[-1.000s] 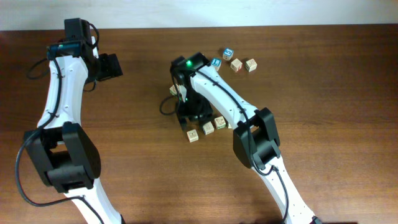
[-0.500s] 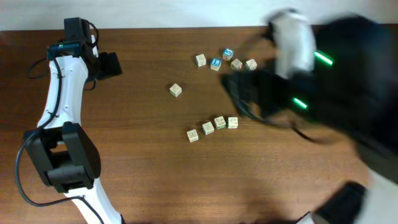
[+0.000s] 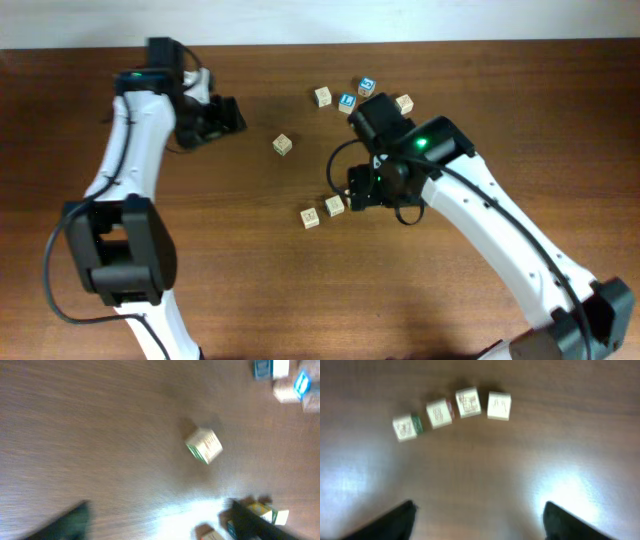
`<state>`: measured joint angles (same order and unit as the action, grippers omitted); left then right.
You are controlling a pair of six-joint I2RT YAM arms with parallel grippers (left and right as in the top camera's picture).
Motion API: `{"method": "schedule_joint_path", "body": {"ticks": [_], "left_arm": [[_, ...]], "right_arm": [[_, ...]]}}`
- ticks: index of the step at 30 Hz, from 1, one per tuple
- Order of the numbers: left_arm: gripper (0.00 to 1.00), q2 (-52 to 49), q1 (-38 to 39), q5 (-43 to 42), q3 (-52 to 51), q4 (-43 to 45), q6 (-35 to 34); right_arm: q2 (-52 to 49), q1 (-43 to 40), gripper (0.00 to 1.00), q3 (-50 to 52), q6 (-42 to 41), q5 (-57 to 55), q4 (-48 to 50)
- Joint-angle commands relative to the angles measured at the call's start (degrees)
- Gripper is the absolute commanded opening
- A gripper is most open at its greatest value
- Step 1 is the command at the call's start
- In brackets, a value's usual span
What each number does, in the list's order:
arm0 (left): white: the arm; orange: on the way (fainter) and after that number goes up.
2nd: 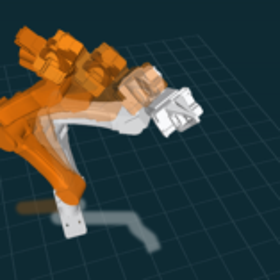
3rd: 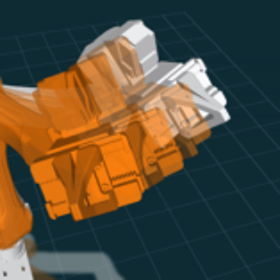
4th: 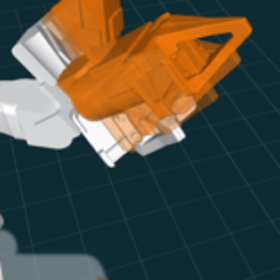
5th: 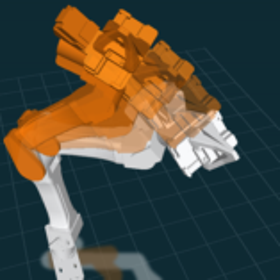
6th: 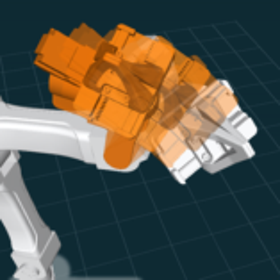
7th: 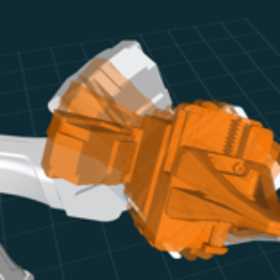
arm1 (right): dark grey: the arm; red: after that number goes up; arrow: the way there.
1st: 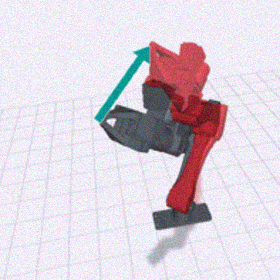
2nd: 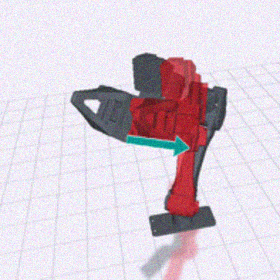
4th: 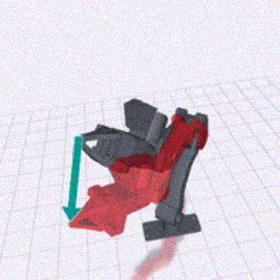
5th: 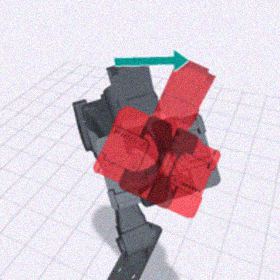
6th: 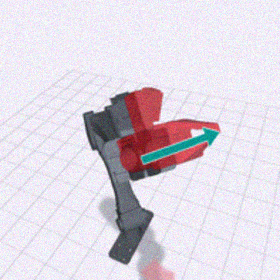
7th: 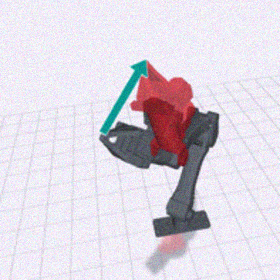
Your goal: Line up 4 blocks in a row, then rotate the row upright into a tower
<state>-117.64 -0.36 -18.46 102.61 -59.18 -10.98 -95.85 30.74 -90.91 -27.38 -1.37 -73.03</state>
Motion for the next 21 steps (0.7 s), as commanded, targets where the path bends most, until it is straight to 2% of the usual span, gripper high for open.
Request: {"method": "schedule_joint_path", "body": {"ticks": [1, 3, 8, 10, 11, 13, 17, 21], "left_arm": [[0.22, 0.1, 5.8, 2.8, -3.3, -0.8, -0.8], [0.17, 1.3, 8.2, 9.0, -2.8, -1.2, -3.8], [0.17, 9.2, 11.3, 17.3, -2.8, -4.7, -9.4], [0.08, 9.8, 13.6, 18.9, -3.2, -6.5, -12.2], [0.0, 9.8, 15.3, 18.4, -4.7, -7.1, -14.4], [0.0, 10.1, 16.7, 17.4, -8.7, -7.4, -15.8], [0.0, 16.2, 17.8, 16.8, -19.0, -2.0, -19.6], [0.0, 27.6, 22.1, 15.6, -38.2, 17.1, -23.8]], "right_arm": [[-1.9, -7.9, 0.7, 7.9, 0.5, 8.6, 6.5], [-3.5, -13.4, 0.66, 12.5, 4.9, 17.9, 13.3], [-8.4, -16.4, 0.62, 14.6, 6.9, 18.1, 17.2], [-9.8, -17.0, 0.61, 14.6, 7.0, 18.1, 18.5], [-11.0, -17.3, 0.61, 14.6, 8.0, 18.3, 19.6], [-12.3, -17.3, 0.61, 14.6, 9.7, 19.0, 20.9], [-13.3, -17.3, 0.61, 14.6, 12.2, 18.9, 22.3], [-13.4, -17.3, 0.61, 14.6, 12.2, 18.8, 24.7]]}}
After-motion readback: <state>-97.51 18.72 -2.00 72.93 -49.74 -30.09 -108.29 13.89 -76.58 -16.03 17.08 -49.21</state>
